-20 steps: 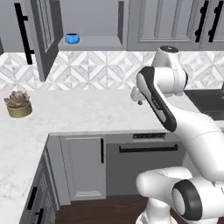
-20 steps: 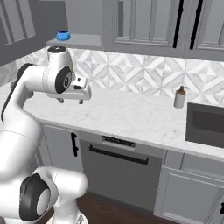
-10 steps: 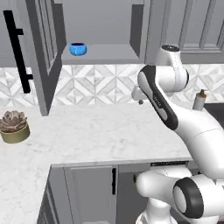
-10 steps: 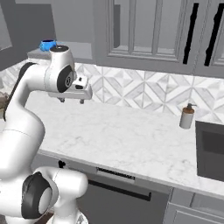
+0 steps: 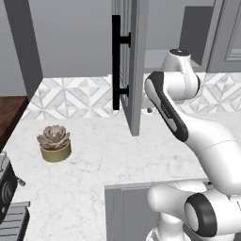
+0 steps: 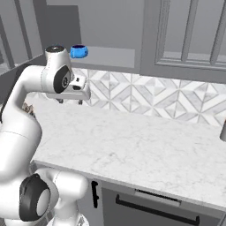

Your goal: Gather all objects into one cabinet and sort the glasses and bowls to opposite sides.

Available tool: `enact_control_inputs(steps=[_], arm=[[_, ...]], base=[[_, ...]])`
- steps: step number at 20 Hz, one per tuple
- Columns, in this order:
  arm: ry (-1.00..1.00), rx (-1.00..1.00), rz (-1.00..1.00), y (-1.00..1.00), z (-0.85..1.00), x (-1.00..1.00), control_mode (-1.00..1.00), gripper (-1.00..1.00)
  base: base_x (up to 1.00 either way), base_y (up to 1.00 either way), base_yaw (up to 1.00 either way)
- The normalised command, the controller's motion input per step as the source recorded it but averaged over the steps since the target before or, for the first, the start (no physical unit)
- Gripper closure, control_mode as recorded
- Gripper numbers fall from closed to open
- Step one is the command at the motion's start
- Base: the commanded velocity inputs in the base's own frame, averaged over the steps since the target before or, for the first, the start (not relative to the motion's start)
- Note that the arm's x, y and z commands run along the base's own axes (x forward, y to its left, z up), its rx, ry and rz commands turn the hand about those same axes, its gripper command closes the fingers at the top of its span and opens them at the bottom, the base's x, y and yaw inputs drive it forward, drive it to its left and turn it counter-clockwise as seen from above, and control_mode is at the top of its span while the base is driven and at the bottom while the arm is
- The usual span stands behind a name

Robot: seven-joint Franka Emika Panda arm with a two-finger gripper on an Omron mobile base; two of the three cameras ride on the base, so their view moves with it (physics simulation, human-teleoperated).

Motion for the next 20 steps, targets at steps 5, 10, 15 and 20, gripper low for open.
enact_control_inputs(steps=[5, 10, 15, 20], arm=[[0.0, 0.0, 0.0, 0.0, 0.0, 0.0, 1.0, -1.0], [0.0, 0.0, 0.0, 0.0, 0.0, 0.0, 1.0, -1.0], [0.0, 0.0, 0.0, 0.0, 0.0, 0.0, 1.0, -1.0], [0.0, 0.0, 0.0, 0.0, 0.0, 0.0, 1.0, -1.0]], base=[[0.77, -0.37, 0.0], [0.54, -0.01, 0.0], [0.01, 0.02, 0.0], [0.0, 0.0, 0.0]])
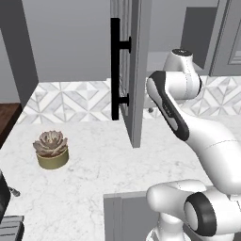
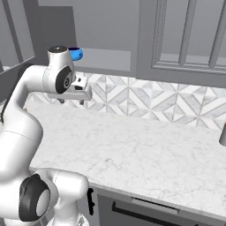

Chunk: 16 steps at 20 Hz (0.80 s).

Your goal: Gather all objects into one cabinet and sort the glasses and bowls to opposite sides.

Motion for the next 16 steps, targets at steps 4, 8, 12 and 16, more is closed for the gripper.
enact_control_inputs(steps=[4, 8, 12, 16], arm=[[0.0, 0.0, 0.0, 0.0, 0.0, 0.0, 1.0, -1.0], [0.0, 0.0, 0.0, 0.0, 0.0, 0.0, 1.0, -1.0], [-0.03, -0.01, -0.04, 0.02, 0.0, -0.06, -1.0, -1.0], [-0.24, -0.09, -0.09, 0.0, 0.34, -0.19, -1.0, -1.0]], base=[[0.0, 0.0, 0.0], [0.0, 0.0, 0.0], [0.0, 0.0, 0.0], [0.0, 0.0, 0.0]])
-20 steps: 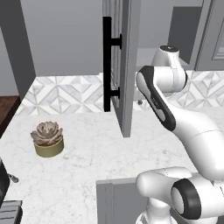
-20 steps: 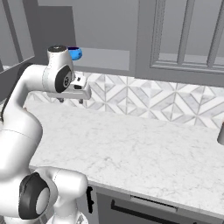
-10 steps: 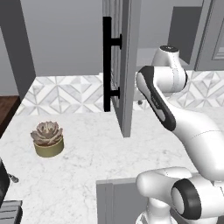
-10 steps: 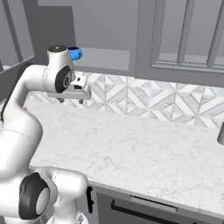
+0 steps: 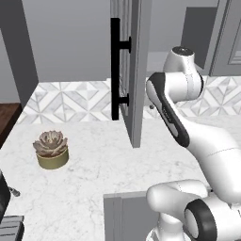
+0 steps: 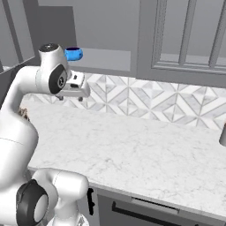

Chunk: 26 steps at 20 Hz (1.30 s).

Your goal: Gather all objects into one cabinet and sort the glasses and bowls to opposite sides.

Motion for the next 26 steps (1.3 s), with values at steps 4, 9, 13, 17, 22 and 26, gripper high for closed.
enact_control_inputs(steps=[4, 9, 13, 17, 22, 26], arm=[[-0.32, -0.08, -0.04, 0.09, 0.79, -0.44, -1.0, -1.0], [-0.3, -0.04, -0.01, 0.03, 1.0, -0.48, -1.0, -1.0], [-0.06, 0.0, 0.01, 0.0, 0.96, -0.02, -1.0, -1.0], [0.0, 0.0, 0.09, 0.0, 0.76, 0.0, -1.0, -1.0], [0.0, 0.0, 0.05, 0.22, 0.54, 0.0, -1.0, -1.0], [-0.01, -0.01, 0.0, 0.03, 0.02, 0.11, -1.0, -1.0]], base=[[0.0, 0.0, 0.0], [0.0, 0.0, 0.0], [0.0, 0.0, 0.0], [0.0, 0.0, 0.0], [0.0, 0.0, 0.0], [0.0, 0.0, 0.0]])
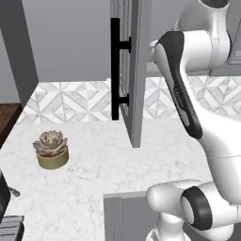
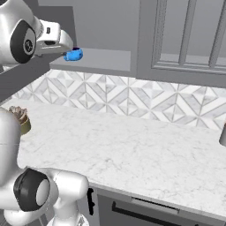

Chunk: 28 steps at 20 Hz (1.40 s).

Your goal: Gather all objects into one cabinet and sort the glasses and bowls to opposite sides.

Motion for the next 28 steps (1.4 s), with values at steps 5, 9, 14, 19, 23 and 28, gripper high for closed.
enact_control_inputs(steps=[5, 9, 14, 19, 23, 28], arm=[[-0.02, -0.03, 0.0, 0.0, -0.01, 0.32, -1.0, -1.0], [0.0, 0.0, 0.01, 0.0, -0.19, 0.52, -1.0, -1.0], [0.0, 0.0, 0.04, 0.08, -0.3, 0.54, -1.0, -1.0], [0.0, 0.0, 0.0, 0.19, -0.04, 0.18, -1.0, -1.0], [-0.01, 0.0, 0.0, 0.18, 0.1, 0.11, -1.0, -1.0], [0.0, 0.0, 0.0, 0.0, 0.0, 0.47, -1.0, -1.0]], base=[[0.0, 0.0, 0.0], [0.0, 0.0, 0.0], [0.0, 0.0, 0.0], [0.0, 0.0, 0.0], [0.0, 0.0, 0.0], [0.0, 0.0, 0.0]])
